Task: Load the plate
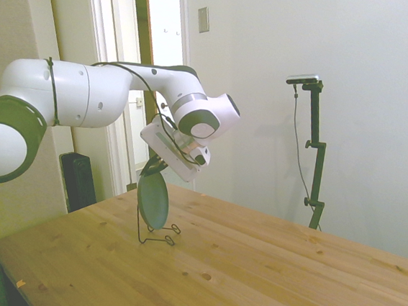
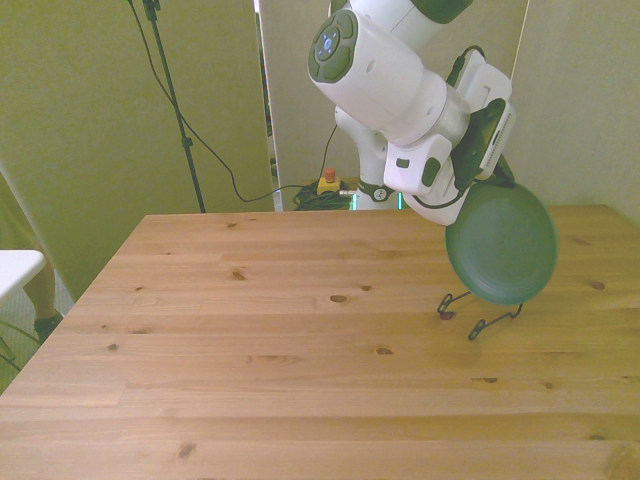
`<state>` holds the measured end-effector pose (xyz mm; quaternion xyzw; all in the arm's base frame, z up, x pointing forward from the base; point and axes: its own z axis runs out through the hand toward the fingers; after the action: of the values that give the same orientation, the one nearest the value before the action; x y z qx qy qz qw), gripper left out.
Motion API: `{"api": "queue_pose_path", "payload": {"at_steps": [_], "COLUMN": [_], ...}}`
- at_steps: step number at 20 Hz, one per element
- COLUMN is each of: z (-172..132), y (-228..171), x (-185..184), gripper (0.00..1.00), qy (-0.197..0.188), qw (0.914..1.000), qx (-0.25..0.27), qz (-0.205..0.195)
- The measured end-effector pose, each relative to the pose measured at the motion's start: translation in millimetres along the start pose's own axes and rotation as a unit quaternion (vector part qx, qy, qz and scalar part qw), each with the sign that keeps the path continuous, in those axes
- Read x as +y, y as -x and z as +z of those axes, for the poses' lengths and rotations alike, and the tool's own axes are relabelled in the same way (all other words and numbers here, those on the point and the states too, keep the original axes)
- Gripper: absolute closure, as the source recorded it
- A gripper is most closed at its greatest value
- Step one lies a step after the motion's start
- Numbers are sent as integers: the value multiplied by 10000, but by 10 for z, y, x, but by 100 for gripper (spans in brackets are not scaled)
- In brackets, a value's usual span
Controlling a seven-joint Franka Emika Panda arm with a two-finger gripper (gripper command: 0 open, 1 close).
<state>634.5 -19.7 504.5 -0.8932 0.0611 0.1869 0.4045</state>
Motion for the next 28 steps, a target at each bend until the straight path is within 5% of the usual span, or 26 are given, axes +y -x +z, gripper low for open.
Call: {"api": "queue_pose_path", "payload": {"at_steps": [22,23,28], "z": [291,299,355], "y": [-266,-270,-291], "x": [228,228,230], "gripper": [100,0,0], "qy": [-80,-79,-77], "qw": [9995,9995,9993], "qx": [-303,-310,-361], "qz": [-39,-39,-31]}}
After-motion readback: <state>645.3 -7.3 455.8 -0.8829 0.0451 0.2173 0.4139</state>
